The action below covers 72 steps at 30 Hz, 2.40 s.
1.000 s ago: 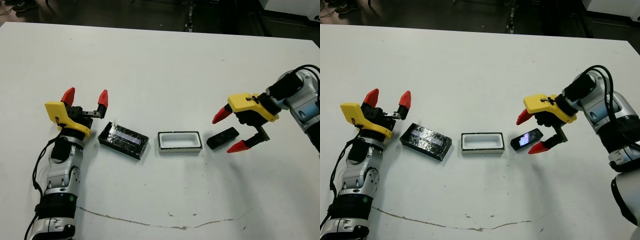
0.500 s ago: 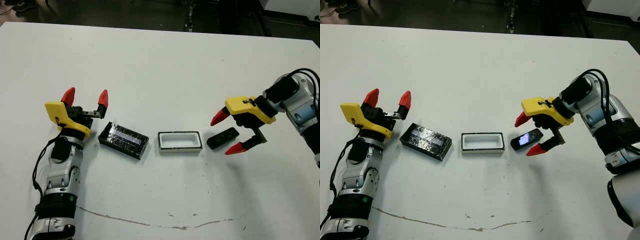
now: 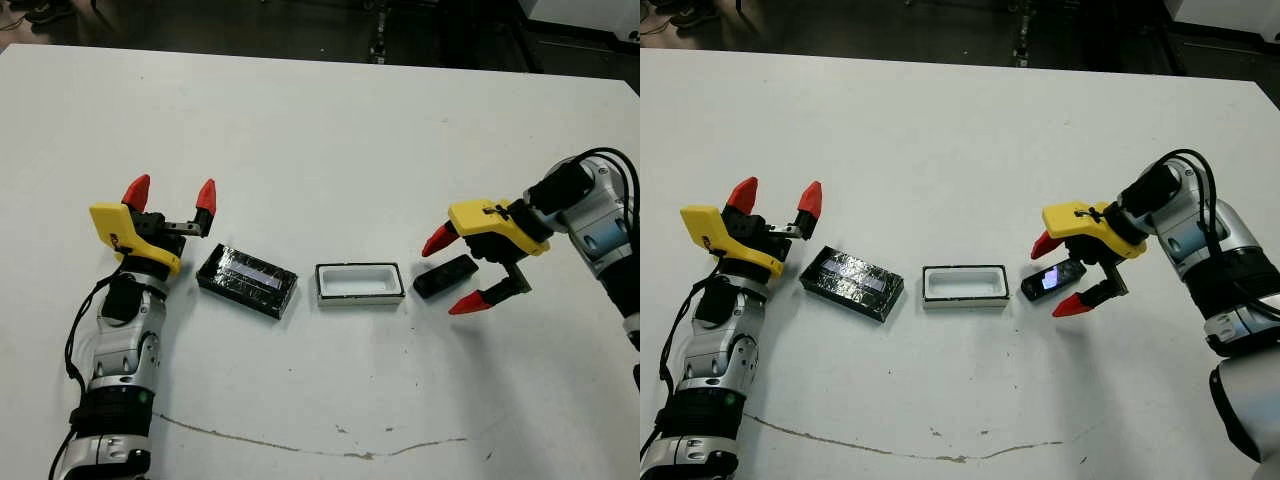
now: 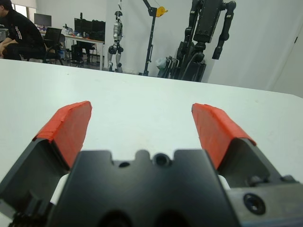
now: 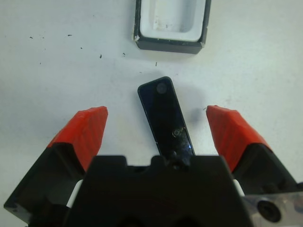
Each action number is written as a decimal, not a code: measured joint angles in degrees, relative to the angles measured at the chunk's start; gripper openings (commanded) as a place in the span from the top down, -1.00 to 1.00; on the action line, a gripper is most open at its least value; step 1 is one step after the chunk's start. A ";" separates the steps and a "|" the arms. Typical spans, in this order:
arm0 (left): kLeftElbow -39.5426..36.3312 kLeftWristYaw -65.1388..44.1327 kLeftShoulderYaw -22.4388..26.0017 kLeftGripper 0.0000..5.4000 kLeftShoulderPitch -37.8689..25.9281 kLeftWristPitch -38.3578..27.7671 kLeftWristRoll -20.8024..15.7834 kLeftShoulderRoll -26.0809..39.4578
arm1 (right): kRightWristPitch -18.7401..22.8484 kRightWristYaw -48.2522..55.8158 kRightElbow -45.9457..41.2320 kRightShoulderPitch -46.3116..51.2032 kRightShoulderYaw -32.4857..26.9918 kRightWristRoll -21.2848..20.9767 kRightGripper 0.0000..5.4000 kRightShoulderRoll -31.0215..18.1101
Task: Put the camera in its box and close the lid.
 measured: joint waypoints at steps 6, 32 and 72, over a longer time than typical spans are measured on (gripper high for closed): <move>0.00 0.00 0.00 -1.00 0.00 0.00 -0.01 0.00 | -0.09 -0.94 -0.18 0.40 -0.84 -1.08 -0.99 0.35; 0.01 -0.02 0.04 -1.00 0.01 -0.21 -0.01 0.00 | -1.74 -4.27 -1.03 3.49 -3.75 -2.11 0.33 0.92; 1.03 0.00 0.00 -1.00 0.05 -0.69 0.06 -0.04 | 18.12 -15.61 -2.10 -0.73 -17.66 7.52 0.39 5.70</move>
